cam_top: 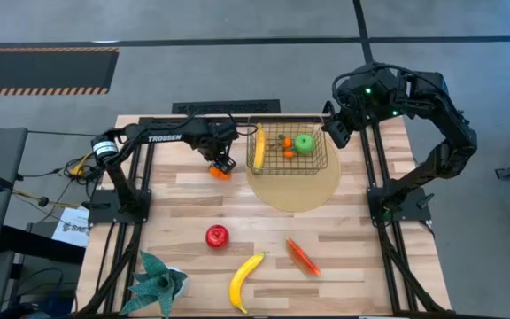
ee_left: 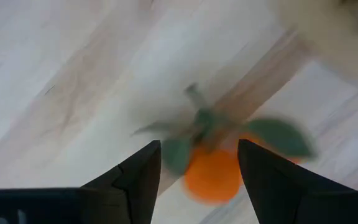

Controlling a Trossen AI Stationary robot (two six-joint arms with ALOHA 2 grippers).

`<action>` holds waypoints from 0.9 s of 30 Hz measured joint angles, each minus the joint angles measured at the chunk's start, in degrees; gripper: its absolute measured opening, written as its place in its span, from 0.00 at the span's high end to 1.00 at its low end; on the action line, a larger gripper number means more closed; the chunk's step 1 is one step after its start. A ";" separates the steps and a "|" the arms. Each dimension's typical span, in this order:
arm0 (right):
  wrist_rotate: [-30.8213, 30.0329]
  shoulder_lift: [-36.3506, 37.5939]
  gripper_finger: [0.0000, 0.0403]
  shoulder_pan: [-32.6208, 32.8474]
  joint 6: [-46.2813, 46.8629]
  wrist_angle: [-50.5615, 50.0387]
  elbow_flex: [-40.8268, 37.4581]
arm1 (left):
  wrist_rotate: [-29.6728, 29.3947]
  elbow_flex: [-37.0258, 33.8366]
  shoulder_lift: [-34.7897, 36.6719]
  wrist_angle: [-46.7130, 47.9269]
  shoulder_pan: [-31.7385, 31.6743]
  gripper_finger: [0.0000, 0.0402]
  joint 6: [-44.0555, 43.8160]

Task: Build produce basket
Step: Put the tangerines into the wire basket

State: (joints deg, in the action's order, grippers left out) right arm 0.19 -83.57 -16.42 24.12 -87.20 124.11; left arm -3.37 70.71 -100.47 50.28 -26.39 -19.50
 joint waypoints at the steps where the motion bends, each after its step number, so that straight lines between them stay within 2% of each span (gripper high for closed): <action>1: 0.00 0.00 0.72 0.02 -0.07 0.00 0.00 | 0.12 -0.33 0.00 -1.66 0.30 0.51 -0.94; 14: 0.00 0.00 0.72 0.02 -2.33 -0.09 0.00 | 0.17 -6.74 0.00 -7.92 1.71 0.51 -10.96; 20: 0.00 0.00 0.72 0.44 -3.27 -0.11 0.00 | 1.65 -9.17 0.00 -14.98 2.49 0.51 -12.84; 27: 0.00 0.00 0.72 3.00 -3.60 -0.13 0.00 | 0.75 -9.17 0.00 -17.72 2.86 0.54 -12.57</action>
State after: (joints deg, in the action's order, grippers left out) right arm 0.19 -83.57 -13.42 20.52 -87.33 124.11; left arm -2.62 61.54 -100.47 32.56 -23.53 -32.07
